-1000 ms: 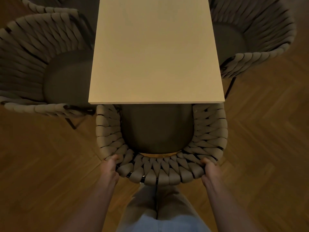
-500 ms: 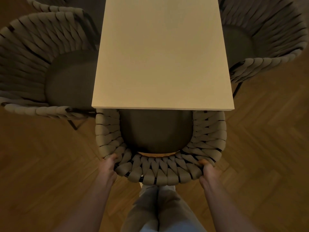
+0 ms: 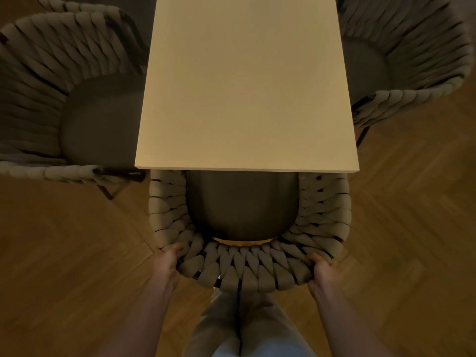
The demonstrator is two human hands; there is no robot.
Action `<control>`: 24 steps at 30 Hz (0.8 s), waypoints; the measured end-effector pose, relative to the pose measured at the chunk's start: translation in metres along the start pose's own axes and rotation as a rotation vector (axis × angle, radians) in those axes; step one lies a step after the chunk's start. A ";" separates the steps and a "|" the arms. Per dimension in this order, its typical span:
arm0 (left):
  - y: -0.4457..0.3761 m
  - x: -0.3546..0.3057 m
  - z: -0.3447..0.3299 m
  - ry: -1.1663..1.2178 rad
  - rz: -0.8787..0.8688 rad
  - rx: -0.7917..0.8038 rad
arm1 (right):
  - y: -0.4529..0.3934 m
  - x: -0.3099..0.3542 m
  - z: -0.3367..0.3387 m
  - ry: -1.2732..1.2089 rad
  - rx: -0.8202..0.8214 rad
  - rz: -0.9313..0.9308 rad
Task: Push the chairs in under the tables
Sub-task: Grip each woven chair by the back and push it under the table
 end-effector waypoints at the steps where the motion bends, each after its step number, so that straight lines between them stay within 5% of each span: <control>1: 0.001 -0.001 -0.003 0.005 -0.004 -0.005 | 0.001 0.003 -0.001 -0.007 -0.023 0.003; 24: 0.009 -0.016 -0.020 -0.055 -0.091 -0.046 | -0.018 0.022 -0.008 0.022 0.035 -0.011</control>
Point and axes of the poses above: each hand's wrist, its own y-axis away from the middle knuckle, its own z-axis out of the back of the hand, x = y × z, the point moved 2 cm from there along -y, towards the middle knuckle, and after that the axes turned 9 degrees about -x, right-handed, at the moved point
